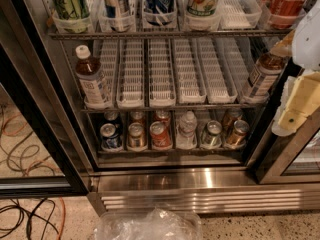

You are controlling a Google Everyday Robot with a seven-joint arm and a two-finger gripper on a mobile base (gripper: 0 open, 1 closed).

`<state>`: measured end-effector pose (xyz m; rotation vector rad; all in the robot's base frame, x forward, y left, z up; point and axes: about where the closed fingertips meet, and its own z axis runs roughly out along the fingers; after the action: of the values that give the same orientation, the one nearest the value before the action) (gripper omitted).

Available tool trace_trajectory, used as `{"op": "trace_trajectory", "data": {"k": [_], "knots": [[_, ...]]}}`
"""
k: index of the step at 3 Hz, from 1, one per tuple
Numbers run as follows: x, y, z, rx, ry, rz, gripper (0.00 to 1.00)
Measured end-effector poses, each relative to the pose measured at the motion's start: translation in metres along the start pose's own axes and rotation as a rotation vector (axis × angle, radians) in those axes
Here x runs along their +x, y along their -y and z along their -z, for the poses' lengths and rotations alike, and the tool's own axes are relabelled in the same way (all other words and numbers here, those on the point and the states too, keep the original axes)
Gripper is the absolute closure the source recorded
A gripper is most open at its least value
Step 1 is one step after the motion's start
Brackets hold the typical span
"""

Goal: Pick orange can from bottom shelf of fridge

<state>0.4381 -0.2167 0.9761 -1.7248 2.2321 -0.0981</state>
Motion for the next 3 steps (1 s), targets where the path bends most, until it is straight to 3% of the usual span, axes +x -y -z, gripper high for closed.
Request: {"op": "trace_trajectory", "data": {"k": [2,3], "knots": [[-0.003,-0.002,-0.004,0.008,0.021,0.005,0.0],[-0.005,-0.012,-0.016,0.034,0.08,-0.003,0.0]]}}
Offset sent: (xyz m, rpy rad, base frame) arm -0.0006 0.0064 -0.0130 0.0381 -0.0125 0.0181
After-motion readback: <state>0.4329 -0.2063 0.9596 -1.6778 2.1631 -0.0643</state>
